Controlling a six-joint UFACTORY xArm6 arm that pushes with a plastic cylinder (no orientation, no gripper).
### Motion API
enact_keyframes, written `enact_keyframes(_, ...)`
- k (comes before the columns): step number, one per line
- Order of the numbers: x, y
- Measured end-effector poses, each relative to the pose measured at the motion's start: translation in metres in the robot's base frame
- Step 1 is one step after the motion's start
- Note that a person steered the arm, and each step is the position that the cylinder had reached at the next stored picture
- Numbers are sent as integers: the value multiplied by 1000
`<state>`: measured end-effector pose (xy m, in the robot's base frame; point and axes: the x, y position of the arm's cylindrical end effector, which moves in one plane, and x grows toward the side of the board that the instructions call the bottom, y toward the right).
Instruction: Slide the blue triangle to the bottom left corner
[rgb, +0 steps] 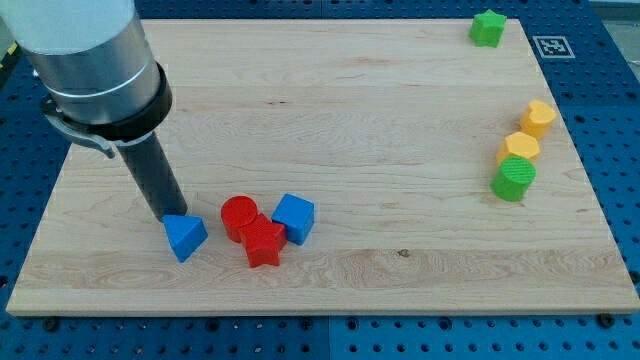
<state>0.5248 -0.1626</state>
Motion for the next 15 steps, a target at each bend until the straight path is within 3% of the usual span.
enact_keyframes(7, 43, 62)
enact_keyframes(8, 32, 62)
enact_keyframes(15, 61, -24)
